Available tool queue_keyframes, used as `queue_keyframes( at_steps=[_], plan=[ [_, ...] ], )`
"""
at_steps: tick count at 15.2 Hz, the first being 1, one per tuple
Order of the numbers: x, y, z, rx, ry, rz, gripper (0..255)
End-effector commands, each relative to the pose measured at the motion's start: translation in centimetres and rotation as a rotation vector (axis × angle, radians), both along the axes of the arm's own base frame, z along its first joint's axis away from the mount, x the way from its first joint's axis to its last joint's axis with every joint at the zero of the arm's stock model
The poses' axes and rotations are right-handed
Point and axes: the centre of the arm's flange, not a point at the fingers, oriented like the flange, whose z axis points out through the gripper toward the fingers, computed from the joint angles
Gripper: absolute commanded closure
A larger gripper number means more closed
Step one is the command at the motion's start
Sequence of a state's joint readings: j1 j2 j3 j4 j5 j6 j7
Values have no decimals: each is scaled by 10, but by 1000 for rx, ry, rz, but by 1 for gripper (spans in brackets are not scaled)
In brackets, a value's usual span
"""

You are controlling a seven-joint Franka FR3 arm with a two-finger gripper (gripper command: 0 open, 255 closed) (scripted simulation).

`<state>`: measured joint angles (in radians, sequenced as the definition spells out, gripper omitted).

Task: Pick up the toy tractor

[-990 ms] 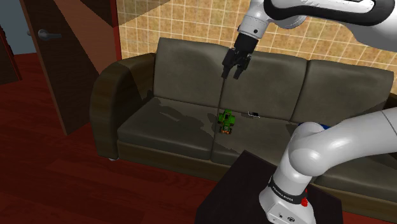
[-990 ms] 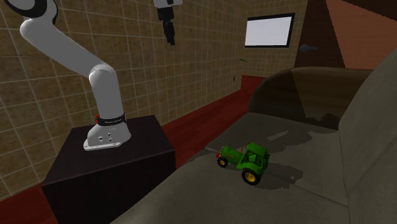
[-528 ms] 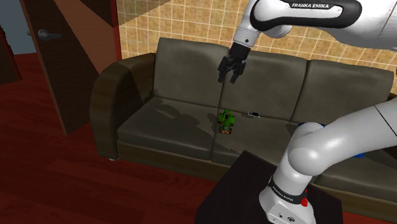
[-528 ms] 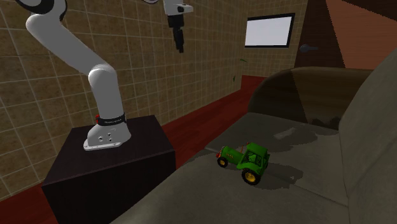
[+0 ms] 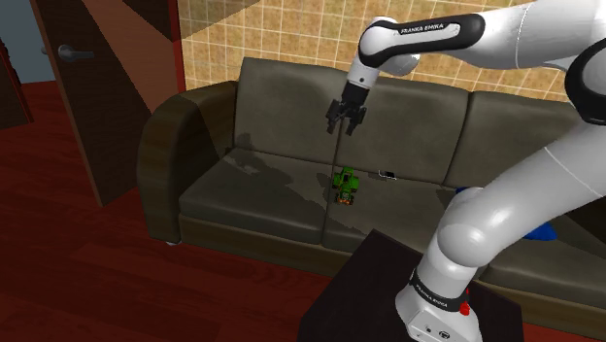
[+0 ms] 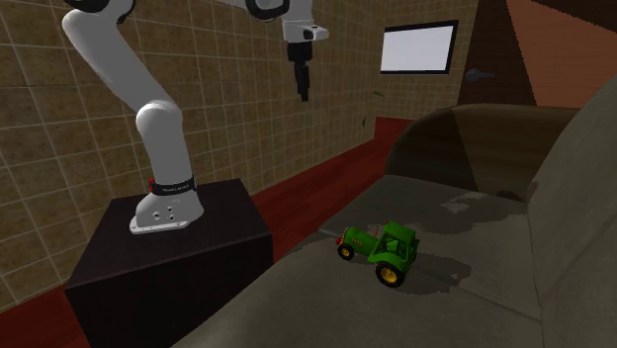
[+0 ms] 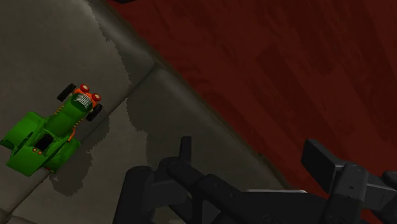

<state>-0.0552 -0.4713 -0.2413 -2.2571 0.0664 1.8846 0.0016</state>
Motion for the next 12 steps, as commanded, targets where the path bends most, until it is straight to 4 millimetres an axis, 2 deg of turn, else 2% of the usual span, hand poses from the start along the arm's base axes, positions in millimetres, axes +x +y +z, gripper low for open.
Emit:
queue_keyframes(
  at_steps=[1,12],
  plan=[
    [10,-21,-14,4,11,-27,0],
    [61,-133,-98,32,71,-172,0]
  ],
)
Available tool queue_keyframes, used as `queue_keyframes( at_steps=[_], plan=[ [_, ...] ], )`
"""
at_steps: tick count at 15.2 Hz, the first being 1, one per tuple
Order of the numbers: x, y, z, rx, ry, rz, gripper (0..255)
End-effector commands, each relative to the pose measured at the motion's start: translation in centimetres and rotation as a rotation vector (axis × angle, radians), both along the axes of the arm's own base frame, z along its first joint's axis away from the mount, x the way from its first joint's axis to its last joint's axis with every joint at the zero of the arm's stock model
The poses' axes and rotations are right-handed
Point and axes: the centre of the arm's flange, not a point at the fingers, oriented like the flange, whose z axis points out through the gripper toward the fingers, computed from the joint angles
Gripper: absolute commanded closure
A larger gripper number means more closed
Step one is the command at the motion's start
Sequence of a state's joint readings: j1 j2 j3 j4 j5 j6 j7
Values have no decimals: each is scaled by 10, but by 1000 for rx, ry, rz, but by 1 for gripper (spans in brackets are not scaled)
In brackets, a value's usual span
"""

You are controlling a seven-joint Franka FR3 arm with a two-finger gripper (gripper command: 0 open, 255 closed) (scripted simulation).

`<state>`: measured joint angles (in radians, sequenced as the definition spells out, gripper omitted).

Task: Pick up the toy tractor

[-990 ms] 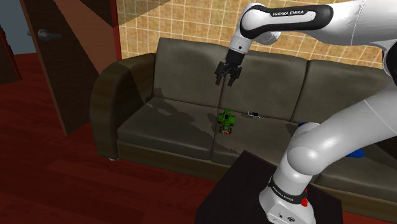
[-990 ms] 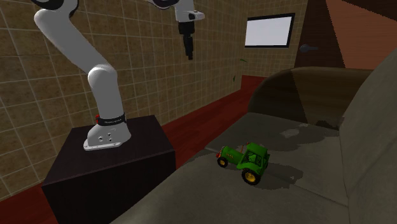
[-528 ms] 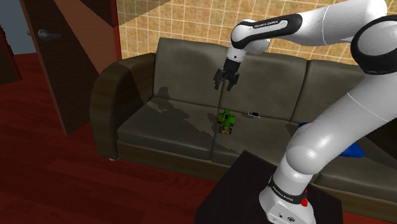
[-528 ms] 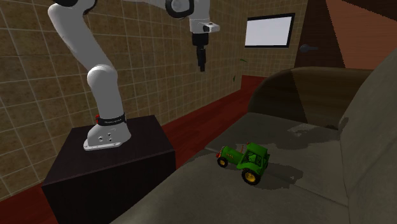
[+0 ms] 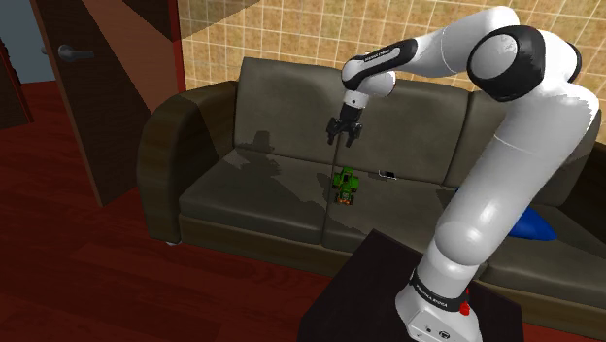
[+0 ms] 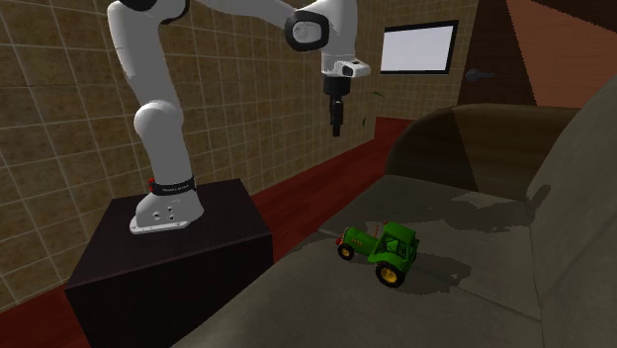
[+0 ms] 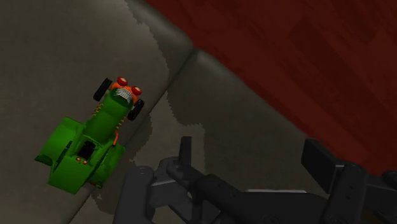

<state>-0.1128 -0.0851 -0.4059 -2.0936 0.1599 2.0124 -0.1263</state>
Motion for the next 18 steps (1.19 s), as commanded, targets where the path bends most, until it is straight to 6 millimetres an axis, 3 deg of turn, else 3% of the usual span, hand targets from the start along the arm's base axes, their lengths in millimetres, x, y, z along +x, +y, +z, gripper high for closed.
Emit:
queue_keyframes(
  at_steps=[1,10,18],
  plan=[
    [6,-18,-16,5,11,-27,0],
    [30,-112,-89,28,61,-146,0],
    [38,-196,-156,48,104,-251,0]
  ],
)
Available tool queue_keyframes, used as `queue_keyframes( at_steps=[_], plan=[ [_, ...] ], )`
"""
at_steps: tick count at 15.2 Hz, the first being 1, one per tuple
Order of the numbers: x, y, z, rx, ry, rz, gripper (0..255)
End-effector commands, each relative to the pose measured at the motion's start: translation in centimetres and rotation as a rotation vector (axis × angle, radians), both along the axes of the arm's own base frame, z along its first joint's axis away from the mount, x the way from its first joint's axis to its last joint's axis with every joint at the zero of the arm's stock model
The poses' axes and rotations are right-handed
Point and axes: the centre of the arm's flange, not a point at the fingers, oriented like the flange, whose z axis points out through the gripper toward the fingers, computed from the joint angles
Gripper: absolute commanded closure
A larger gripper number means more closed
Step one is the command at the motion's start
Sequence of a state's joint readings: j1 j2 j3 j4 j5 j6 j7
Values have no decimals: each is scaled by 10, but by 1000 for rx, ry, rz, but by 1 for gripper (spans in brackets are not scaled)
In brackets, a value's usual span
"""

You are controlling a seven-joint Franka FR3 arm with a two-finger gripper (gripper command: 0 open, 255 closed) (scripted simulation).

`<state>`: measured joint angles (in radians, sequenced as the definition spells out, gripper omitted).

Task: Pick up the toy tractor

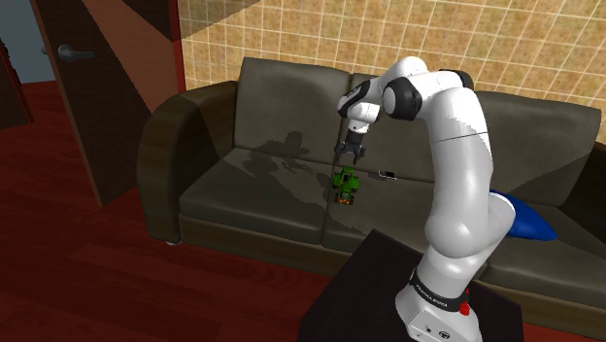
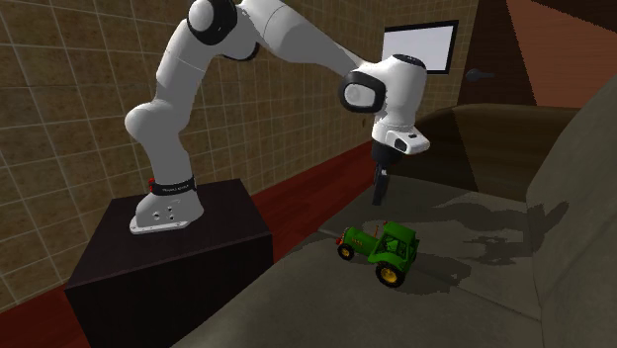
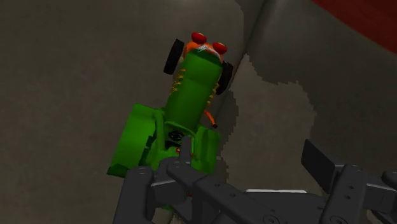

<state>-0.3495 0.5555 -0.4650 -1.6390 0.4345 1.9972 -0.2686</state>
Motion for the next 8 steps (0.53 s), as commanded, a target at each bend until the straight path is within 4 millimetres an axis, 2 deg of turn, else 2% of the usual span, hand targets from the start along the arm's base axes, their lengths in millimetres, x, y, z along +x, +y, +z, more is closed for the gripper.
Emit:
queue_keyframes(
  at_steps=[1,4,8],
  plan=[
    [-2,-22,-17,6,11,-26,0],
    [-2,-53,-43,13,27,-66,0],
    [-2,-57,-62,14,29,-71,0]
  ],
)
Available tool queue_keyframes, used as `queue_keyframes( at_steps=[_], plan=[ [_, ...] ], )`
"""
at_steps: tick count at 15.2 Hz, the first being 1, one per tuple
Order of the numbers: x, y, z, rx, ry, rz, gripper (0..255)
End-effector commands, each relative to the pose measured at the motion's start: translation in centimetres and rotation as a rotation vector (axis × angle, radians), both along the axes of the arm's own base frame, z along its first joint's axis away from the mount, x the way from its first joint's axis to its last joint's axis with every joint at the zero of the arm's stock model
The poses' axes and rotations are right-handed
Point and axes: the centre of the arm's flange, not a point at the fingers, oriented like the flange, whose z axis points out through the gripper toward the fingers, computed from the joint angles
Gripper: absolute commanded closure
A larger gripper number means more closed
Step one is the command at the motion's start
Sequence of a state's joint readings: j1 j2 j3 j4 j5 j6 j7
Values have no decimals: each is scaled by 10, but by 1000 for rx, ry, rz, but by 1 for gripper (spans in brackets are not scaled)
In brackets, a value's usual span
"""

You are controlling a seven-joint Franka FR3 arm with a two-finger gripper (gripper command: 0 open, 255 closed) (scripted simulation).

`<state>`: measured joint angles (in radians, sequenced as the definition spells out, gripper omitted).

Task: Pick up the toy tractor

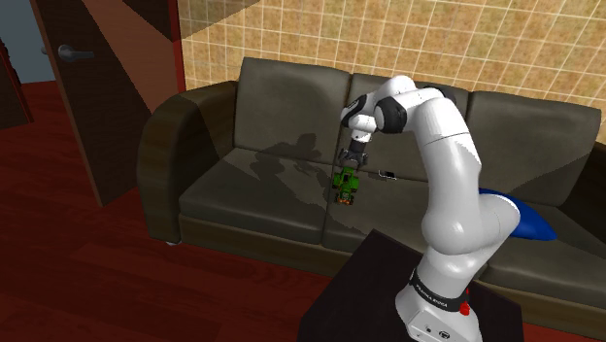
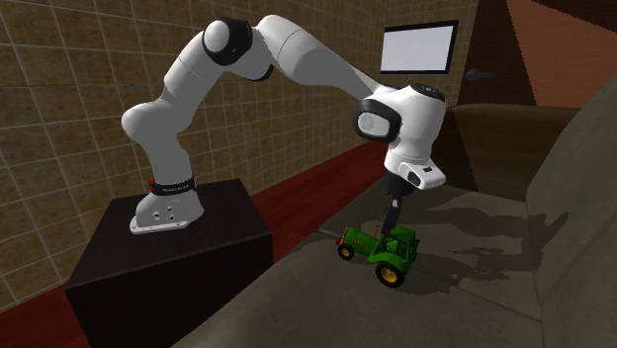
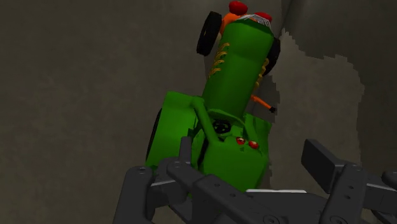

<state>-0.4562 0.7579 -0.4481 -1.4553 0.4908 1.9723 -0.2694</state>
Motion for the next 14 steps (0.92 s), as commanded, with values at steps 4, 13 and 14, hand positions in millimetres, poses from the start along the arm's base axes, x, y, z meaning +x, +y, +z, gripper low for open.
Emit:
queue_keyframes(
  at_steps=[4,13,14],
  plan=[
    [0,-2,-30,0,0,-1,0],
    [0,-2,-29,0,0,-1,255],
    [0,-2,-29,0,0,-1,255]
  ],
)
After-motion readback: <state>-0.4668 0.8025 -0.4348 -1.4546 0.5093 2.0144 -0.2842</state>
